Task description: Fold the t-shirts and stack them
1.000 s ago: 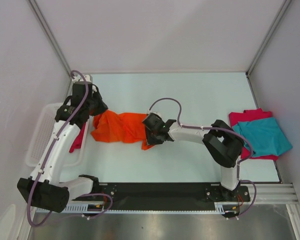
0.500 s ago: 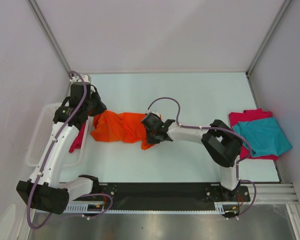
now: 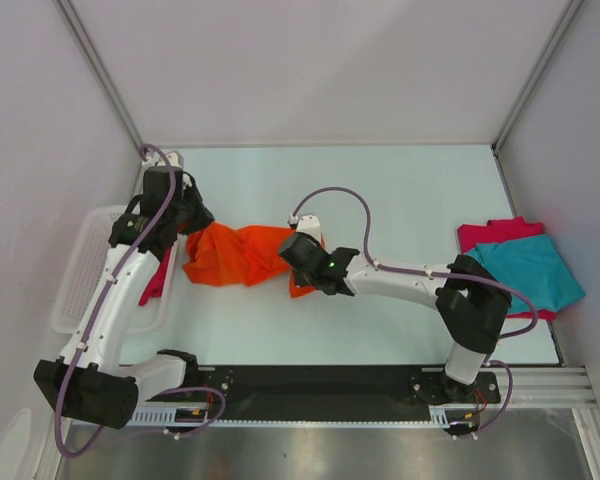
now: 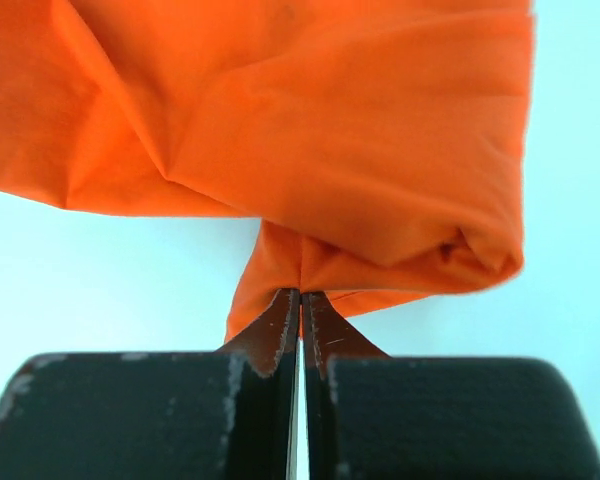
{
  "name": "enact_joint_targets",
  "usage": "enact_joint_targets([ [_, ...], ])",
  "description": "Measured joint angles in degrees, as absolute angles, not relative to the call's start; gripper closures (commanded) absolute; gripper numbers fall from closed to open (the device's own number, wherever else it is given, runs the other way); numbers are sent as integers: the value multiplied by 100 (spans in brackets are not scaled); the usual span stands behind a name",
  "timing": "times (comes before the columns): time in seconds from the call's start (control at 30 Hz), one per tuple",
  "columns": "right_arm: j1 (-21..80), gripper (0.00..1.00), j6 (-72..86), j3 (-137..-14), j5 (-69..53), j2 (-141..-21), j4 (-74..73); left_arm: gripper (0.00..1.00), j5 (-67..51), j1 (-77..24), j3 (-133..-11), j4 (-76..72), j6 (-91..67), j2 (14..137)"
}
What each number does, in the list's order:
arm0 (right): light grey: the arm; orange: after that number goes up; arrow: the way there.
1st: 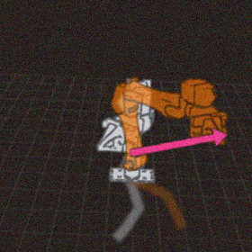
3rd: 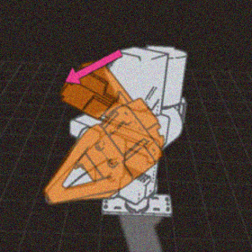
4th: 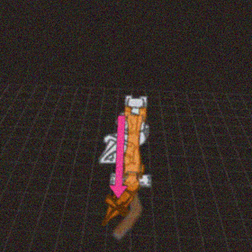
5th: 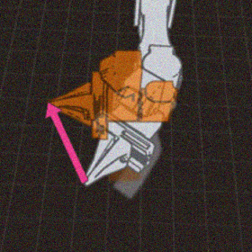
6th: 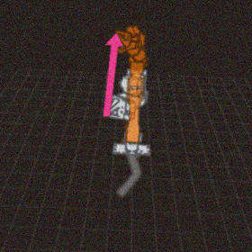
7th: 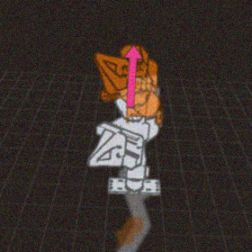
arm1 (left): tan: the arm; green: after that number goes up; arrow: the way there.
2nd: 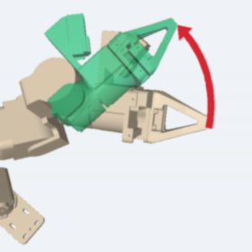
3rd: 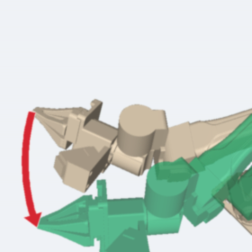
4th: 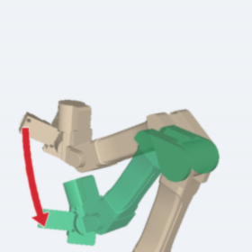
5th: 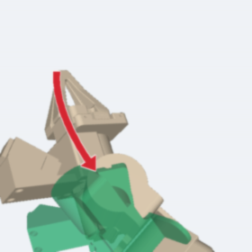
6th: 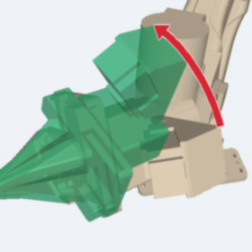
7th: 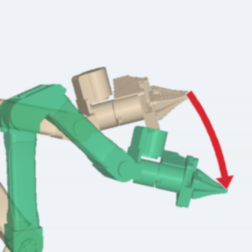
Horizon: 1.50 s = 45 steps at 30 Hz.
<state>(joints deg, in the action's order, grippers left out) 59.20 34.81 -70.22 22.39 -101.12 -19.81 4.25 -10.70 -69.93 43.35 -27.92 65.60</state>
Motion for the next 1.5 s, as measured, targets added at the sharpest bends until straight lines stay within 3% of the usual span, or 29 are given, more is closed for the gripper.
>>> enact_joint_targets([
  [0.23,5898,100,3489,-6890,3076,-9767,-2307,100,397,-1068,-6910,4254,-2794,6560],
  [0.6,4252,100,3201,-7050,4287,-9043,-2829,100,272,-967,-6910,4248,-2786,6554],
  [0.87,3885,100,2432,-7461,5144,-8796,-2810,100,213,-735,-6860,4250,-2735,6392],
  [1.5,3813,100,2941,-7164,5118,-8626,-3551,100,128,-296,-6713,4307,-2661,6158],
])
